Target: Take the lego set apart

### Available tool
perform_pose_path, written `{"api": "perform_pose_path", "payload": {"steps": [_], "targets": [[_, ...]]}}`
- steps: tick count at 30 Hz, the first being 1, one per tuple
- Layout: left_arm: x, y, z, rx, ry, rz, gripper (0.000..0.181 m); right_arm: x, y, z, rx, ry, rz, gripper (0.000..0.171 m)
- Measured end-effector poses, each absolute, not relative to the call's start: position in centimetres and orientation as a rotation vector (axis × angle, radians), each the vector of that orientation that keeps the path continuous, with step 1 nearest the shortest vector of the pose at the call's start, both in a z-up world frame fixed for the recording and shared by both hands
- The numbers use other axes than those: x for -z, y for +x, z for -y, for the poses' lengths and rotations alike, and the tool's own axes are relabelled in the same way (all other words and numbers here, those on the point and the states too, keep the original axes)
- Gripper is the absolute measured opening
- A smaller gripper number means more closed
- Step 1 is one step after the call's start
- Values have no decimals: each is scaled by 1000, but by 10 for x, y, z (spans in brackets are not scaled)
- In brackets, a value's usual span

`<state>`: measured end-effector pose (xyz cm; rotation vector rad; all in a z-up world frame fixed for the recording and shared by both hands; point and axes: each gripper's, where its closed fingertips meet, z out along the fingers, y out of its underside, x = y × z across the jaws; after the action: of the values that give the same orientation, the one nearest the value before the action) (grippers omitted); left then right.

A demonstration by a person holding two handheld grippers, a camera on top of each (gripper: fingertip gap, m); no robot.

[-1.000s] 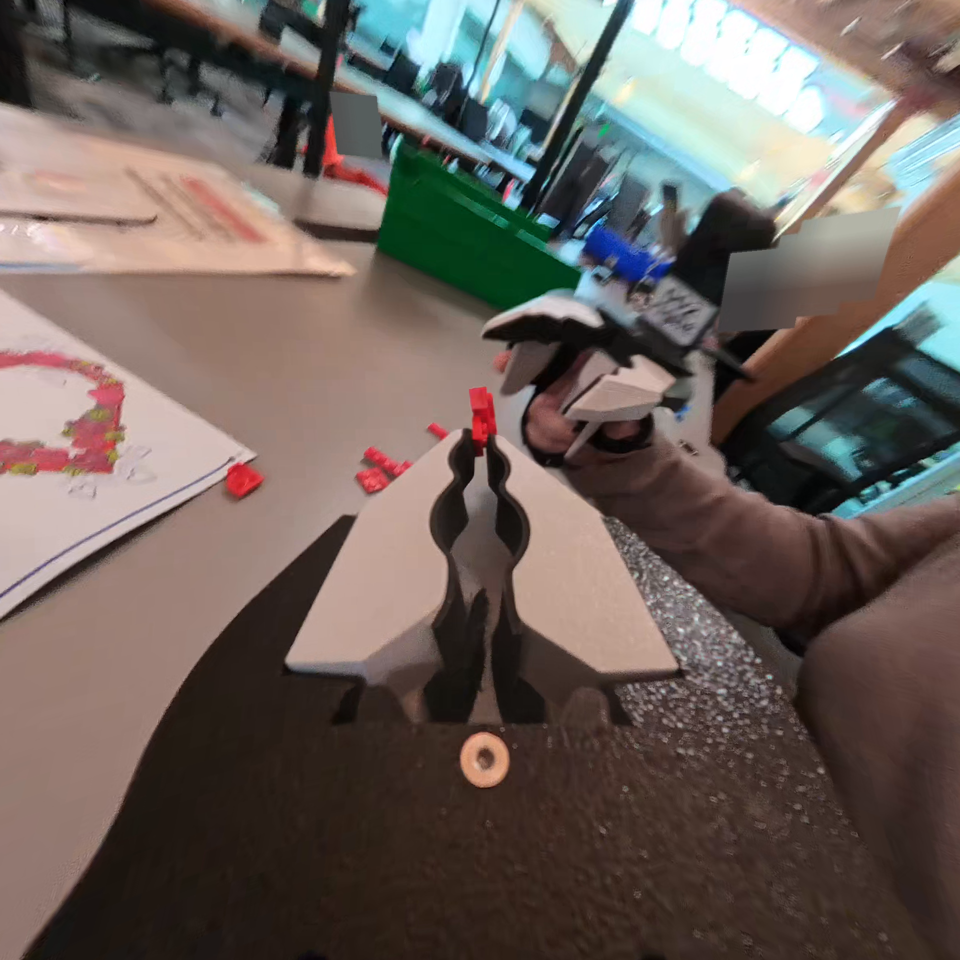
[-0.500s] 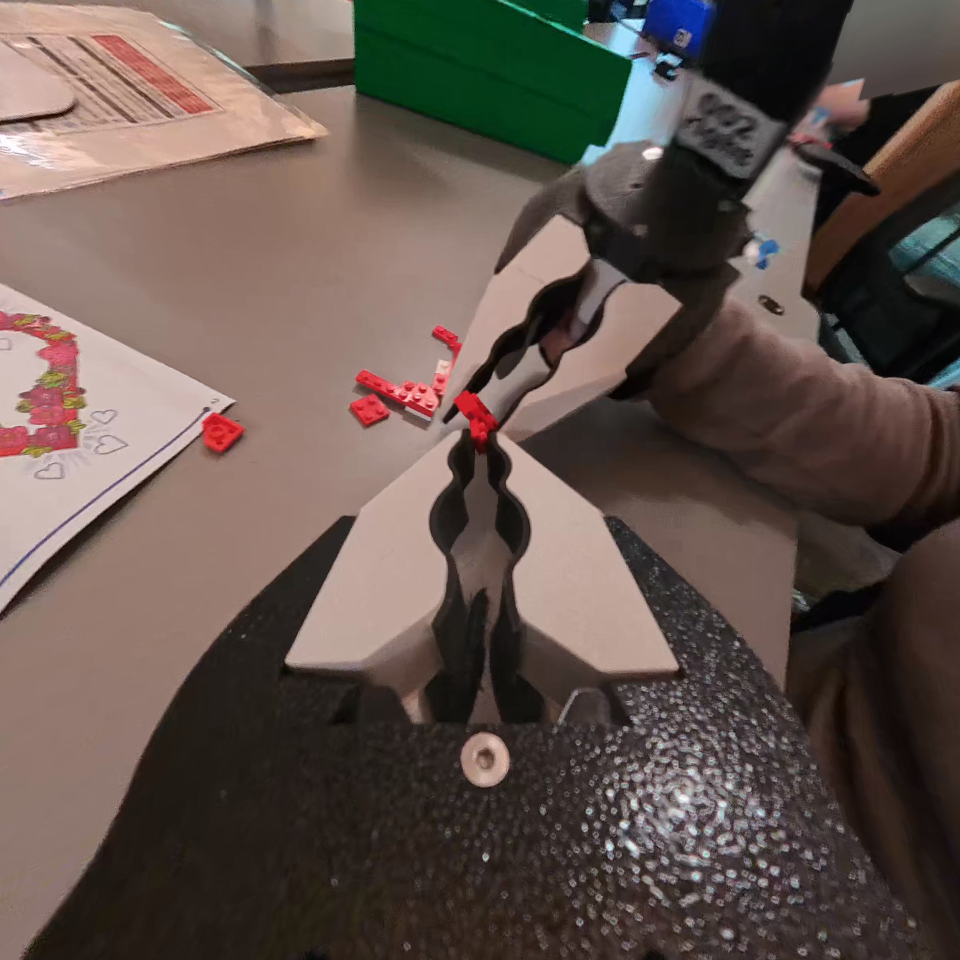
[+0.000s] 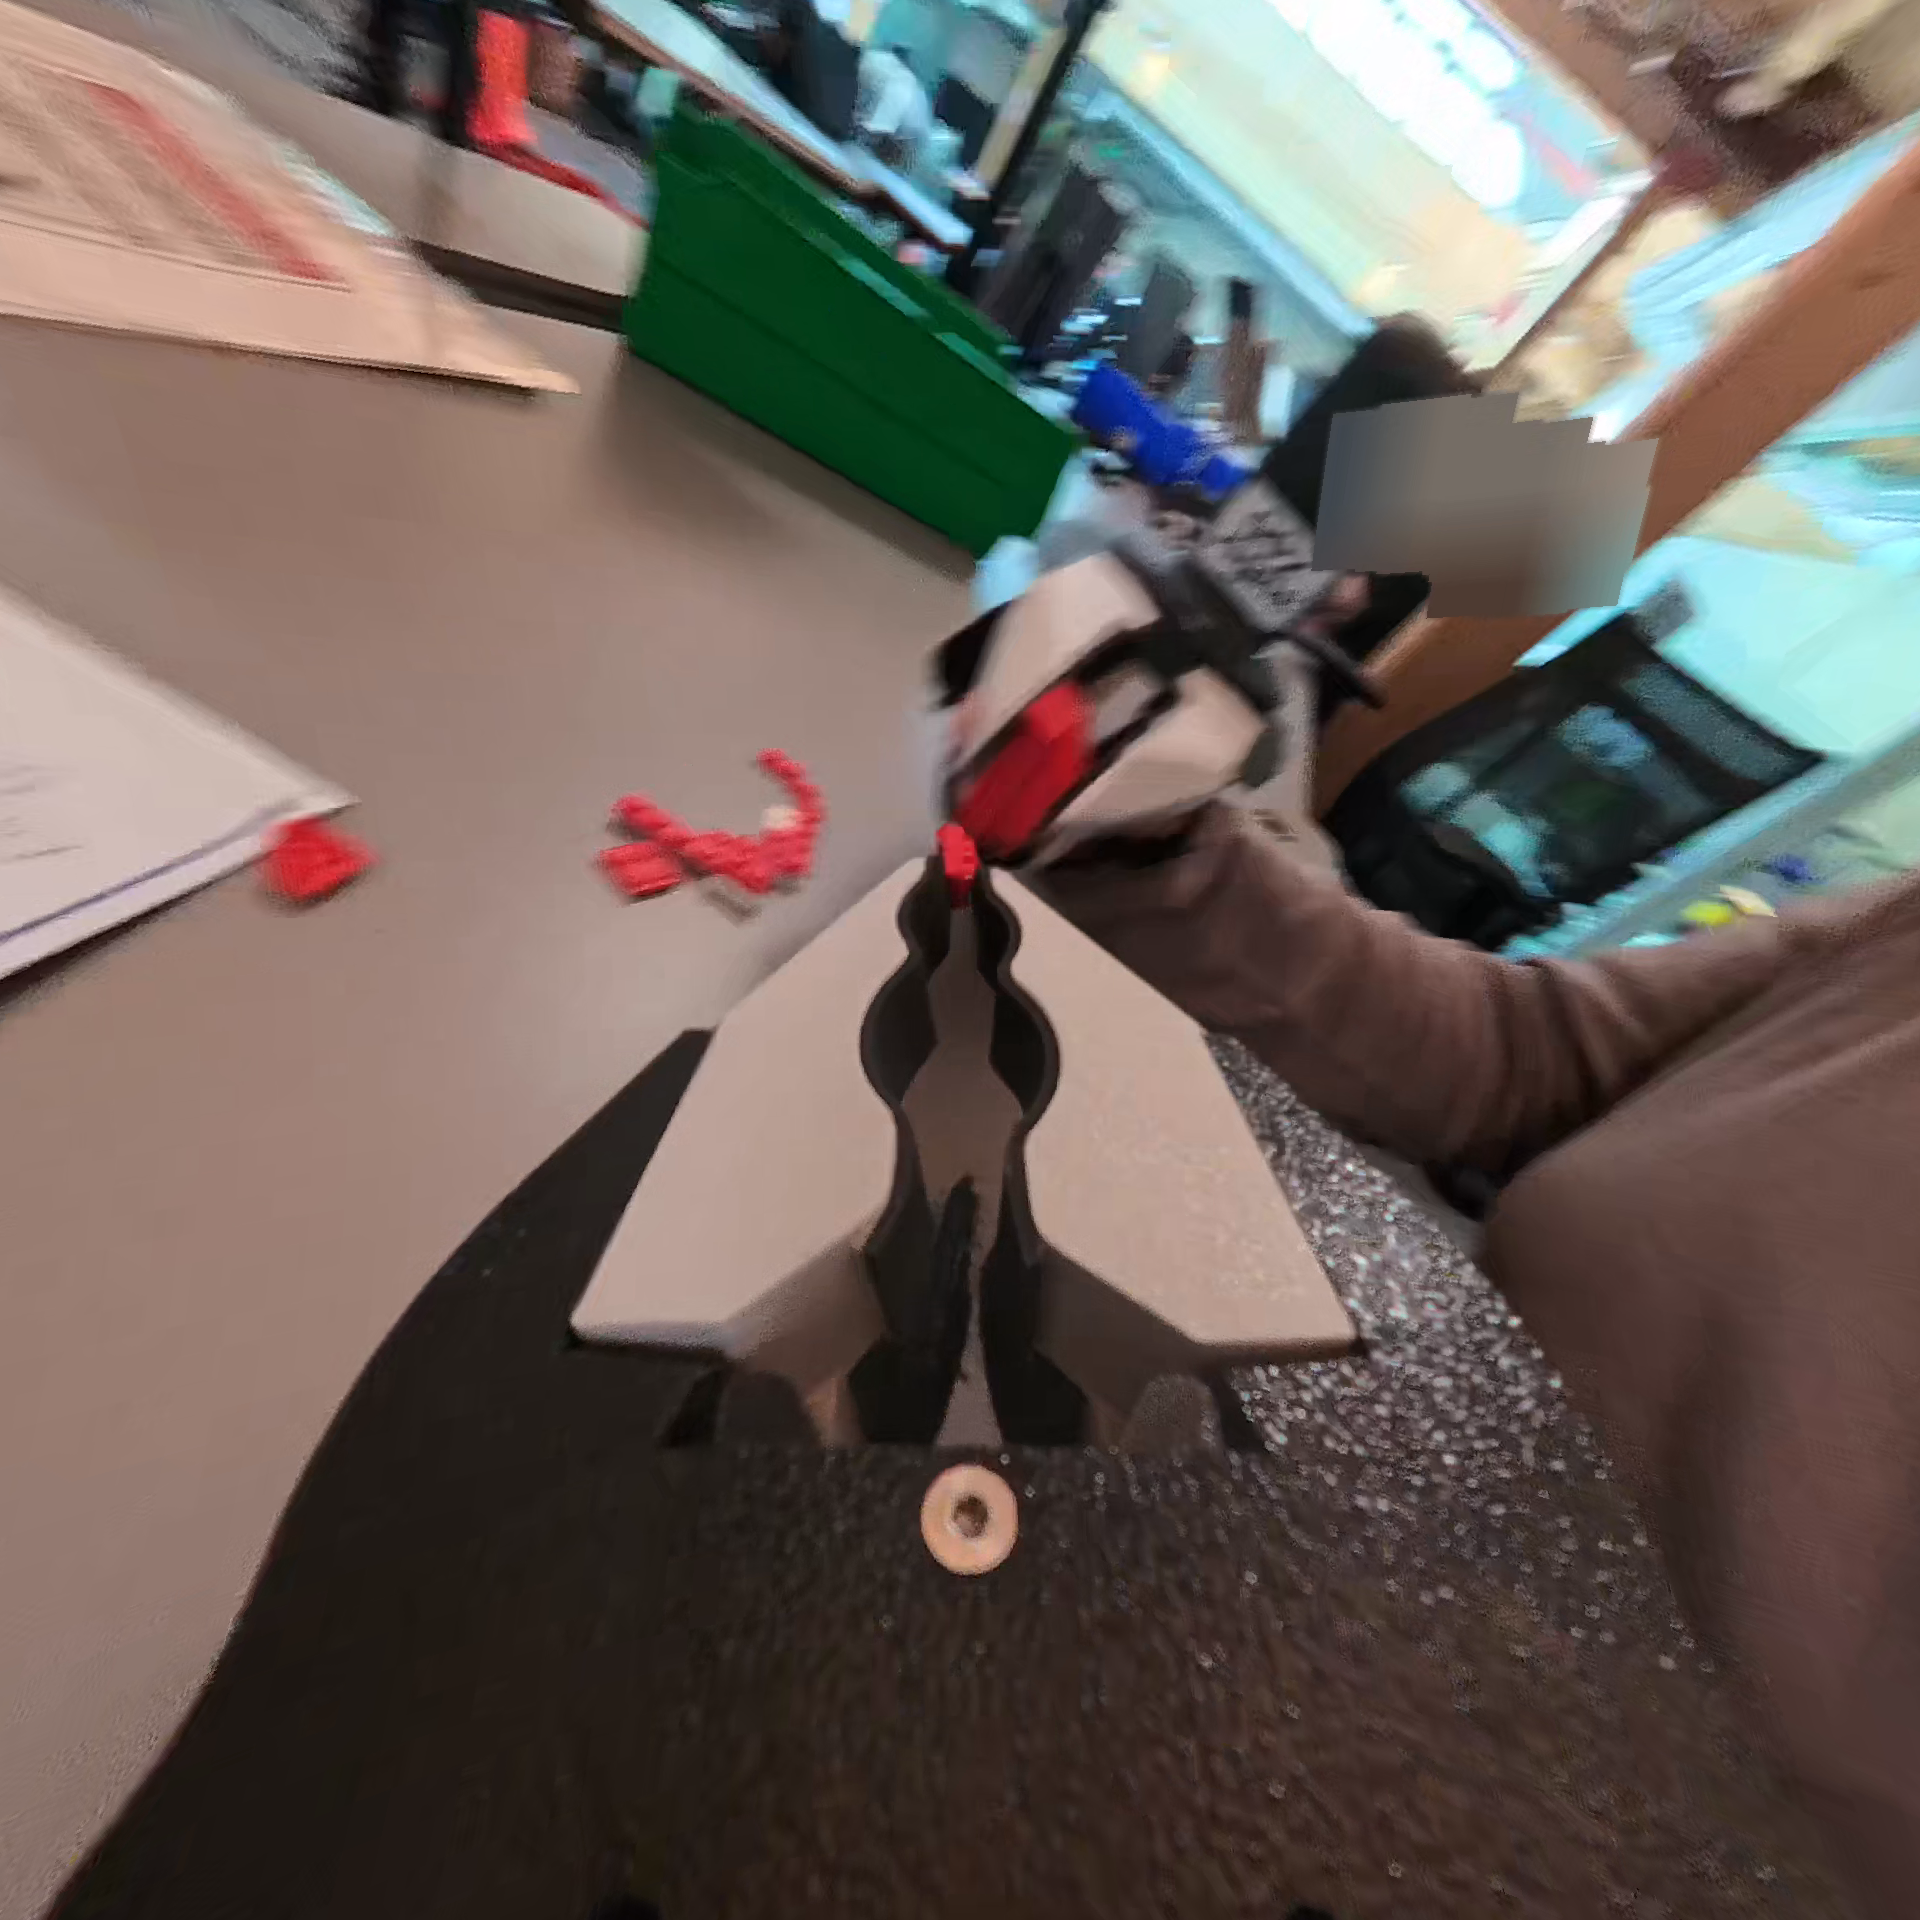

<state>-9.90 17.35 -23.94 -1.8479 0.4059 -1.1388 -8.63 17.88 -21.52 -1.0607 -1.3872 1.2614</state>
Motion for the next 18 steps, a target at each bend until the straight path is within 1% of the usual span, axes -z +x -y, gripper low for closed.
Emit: {"api": "perform_pose_path", "payload": {"steps": [1,2,4,6,9,11,14,18], "targets": [[243,-116,-177,1099,-1847,-347,2,201,-77,-187,-1267,-1035,1304,15],[236,-129,-176,1154,-1794,-269,2,191,-68,-195,-1274,-1024,1249,15],[238,-150,-175,1111,-1791,-187,2,184,-60,-200,-1298,-1014,1209,15],[242,-156,-173,997,-1825,-220,3,182,-63,-193,-1370,-992,1204,15],[224,-153,-166,1013,-1759,-283,3,189,-71,-185,-1387,-989,1257,15],[213,-167,-166,972,-1733,-264,2,193,-74,-182,-1400,-1000,1275,15],[189,-216,-172,813,-1704,-191,2,202,-80,-179,-1406,-1037,1314,15],[176,-322,-184,406,-1822,-30,3,211,-87,-175,-1408,-1062,1351,15]]}}
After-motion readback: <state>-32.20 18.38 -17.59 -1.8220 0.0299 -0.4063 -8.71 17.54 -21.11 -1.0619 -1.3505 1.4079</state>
